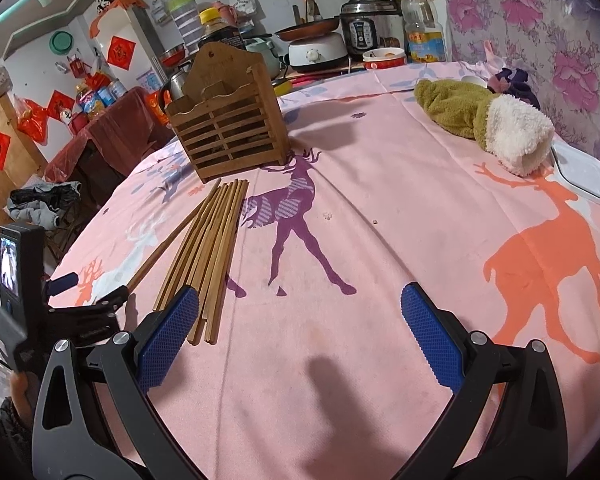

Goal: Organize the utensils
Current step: 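Close the left tool on one bamboo chopstick while the right tool grasps another chopstick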

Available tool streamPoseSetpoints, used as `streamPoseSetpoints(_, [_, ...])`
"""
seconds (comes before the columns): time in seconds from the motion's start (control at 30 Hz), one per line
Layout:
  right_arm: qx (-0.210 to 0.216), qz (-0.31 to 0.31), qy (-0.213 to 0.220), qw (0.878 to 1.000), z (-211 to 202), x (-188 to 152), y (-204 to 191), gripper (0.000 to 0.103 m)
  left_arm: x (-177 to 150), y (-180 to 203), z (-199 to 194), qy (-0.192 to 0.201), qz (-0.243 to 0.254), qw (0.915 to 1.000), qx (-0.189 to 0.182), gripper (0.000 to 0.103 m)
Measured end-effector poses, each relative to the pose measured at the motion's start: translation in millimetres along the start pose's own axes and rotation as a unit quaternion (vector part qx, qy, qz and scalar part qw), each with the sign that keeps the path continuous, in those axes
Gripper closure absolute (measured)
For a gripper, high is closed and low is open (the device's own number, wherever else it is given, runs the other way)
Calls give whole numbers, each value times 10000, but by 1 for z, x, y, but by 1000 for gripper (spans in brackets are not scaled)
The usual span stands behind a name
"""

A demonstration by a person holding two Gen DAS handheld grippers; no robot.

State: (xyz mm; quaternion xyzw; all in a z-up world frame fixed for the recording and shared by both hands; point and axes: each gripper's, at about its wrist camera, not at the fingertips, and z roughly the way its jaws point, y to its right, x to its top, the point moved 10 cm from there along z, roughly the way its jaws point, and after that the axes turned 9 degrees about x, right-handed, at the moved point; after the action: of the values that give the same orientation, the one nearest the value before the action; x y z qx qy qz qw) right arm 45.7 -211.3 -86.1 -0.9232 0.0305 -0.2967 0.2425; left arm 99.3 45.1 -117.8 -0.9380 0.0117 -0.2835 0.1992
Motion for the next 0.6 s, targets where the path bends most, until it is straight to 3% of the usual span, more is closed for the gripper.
streamPoseSetpoints(0.13, [8,-80,-73,9999,4,-1,0,6,5,13,-13,302,289,9991,-45,5])
streamPoseSetpoints(0.23, [32,-156,-101,9998,6,0,-2,6,2,24,-8,209,566,9981,79,5])
streamPoseSetpoints(0.3, [31,-213,-100,9997,7,-1,-3,6,4,21,-8,227,465,9987,38,6])
streamPoseSetpoints(0.37, [32,-264,-98,9996,7,-1,-4,6,4,18,-7,172,322,9993,-28,20])
streamPoseSetpoints(0.5, [29,-325,-90,9994,7,-1,-5,6,-1,9,2,-97,-45,9996,-257,78])
streamPoseSetpoints(0.53, [30,-324,-85,9994,7,0,-5,6,-2,8,3,-134,-108,9992,-352,87])
streamPoseSetpoints(0.6, [28,-322,-76,9994,7,-1,-5,6,-2,13,-1,-102,-84,9989,-455,89])
